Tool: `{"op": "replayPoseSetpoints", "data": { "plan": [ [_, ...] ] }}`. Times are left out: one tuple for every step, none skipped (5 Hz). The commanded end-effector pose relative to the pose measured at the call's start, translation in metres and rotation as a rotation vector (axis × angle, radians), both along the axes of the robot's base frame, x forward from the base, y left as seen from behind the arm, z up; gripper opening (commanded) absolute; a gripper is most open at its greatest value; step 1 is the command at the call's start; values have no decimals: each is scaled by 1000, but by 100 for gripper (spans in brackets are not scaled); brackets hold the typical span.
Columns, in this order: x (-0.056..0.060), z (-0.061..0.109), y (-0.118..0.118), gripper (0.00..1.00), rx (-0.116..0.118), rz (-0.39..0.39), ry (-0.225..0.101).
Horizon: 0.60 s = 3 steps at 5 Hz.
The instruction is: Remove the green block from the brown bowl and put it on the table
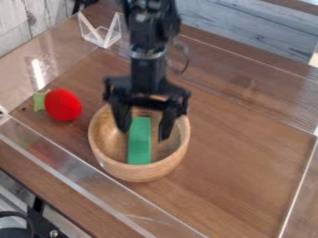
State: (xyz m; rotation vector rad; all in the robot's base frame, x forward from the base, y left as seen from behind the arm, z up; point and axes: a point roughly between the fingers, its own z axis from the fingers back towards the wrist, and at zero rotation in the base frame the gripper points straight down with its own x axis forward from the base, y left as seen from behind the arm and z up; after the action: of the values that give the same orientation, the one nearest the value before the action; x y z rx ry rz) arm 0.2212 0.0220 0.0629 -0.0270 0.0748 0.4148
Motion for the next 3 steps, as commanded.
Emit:
{"op": "replayPoseSetpoints", "data": {
  "plan": [
    [4, 9, -1, 100, 1, 39, -74],
    [8, 13, -4, 100, 1, 56, -107],
    [18, 12, 7, 100, 2, 87, -123]
  ]
}}
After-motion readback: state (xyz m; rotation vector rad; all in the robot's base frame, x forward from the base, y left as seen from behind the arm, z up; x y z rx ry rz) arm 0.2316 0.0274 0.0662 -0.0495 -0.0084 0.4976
